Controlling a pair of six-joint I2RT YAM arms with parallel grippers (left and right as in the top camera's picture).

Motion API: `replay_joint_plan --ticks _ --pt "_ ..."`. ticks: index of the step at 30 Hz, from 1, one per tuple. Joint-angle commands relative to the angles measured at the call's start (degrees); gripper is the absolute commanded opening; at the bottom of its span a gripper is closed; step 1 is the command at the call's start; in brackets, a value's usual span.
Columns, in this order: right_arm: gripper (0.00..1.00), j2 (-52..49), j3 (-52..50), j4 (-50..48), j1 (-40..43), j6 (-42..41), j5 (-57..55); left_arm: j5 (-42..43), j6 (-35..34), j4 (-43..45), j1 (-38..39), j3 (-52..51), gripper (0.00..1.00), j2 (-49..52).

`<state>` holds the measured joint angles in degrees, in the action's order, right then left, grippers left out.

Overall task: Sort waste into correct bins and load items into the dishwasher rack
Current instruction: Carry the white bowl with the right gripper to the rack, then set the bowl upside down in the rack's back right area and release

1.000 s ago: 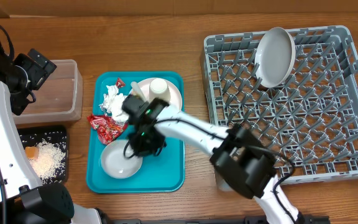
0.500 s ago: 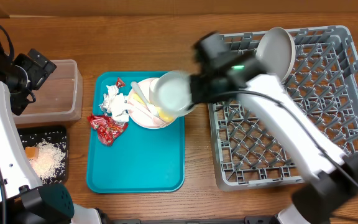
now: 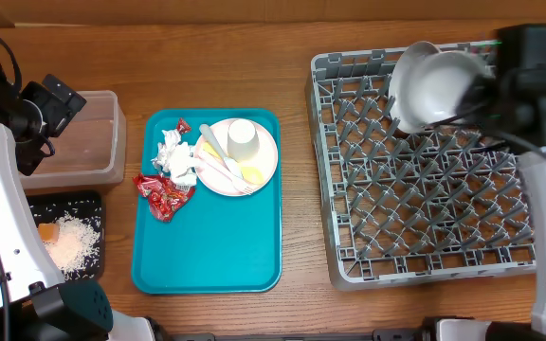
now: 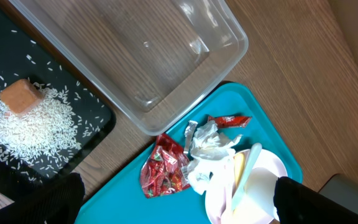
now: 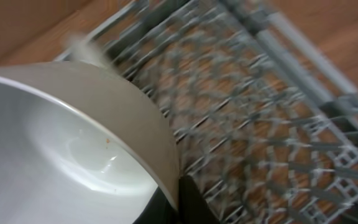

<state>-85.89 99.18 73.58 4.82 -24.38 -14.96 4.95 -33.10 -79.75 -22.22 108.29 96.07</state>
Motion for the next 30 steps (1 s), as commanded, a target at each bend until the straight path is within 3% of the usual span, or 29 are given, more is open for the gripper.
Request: replay_joint_plan --ticks 1,7,15,18,30 --pt "0.04 0.9 0.1 -2.8 6.3 -1.6 -3.8 0.4 -0.3 -0.1 0.1 0.8 1.0 0.0" --pt "0.04 0.1 -1.9 -11.7 12.5 -0.9 -9.4 0.4 -0.3 -0.1 0.1 0.8 1.0 0.0" --pt "0.04 -6.3 -4.8 -21.6 12.7 -0.9 -28.3 0.4 -0.3 -0.1 0.1 0.8 1.0 0.0" --pt "0.04 -9.5 -4.8 -22.6 12.7 -0.7 -33.8 0.4 -0.3 -0.1 0.1 0.8 1.0 0.0" --pt "0.04 -19.0 -4.9 -21.2 10.1 2.1 -39.1 0.4 -0.3 -0.1 0.1 0.8 1.0 0.0"
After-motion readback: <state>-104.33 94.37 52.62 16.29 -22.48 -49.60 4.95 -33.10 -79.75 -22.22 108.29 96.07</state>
